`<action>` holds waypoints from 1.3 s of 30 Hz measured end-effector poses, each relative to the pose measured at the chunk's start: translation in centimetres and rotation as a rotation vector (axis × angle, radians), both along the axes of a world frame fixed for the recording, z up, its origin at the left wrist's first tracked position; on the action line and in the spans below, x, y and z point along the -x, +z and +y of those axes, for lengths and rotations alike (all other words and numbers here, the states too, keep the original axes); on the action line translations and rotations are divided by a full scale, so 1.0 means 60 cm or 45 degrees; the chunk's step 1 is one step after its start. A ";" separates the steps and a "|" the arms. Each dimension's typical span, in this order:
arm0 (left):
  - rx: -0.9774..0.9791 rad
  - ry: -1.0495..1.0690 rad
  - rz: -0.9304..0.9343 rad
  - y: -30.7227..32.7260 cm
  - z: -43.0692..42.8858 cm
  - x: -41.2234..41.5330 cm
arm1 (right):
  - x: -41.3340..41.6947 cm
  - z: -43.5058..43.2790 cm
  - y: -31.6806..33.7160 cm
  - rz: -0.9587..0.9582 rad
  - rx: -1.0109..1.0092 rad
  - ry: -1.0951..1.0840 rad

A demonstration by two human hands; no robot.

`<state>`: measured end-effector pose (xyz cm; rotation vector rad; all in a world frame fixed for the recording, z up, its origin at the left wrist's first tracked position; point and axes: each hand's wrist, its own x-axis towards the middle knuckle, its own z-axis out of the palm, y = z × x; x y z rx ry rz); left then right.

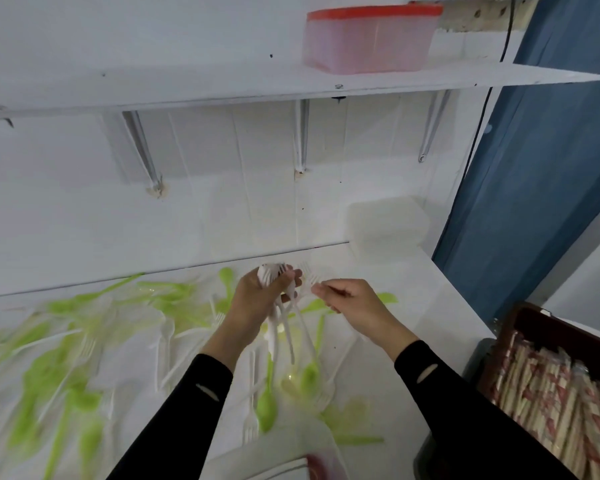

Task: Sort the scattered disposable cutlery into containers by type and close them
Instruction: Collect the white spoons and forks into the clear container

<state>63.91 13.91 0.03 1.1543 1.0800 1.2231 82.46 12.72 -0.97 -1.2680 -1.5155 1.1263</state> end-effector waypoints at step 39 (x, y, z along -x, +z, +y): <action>0.325 -0.115 -0.336 -0.020 -0.029 -0.012 | 0.033 -0.032 0.003 -0.347 0.138 0.372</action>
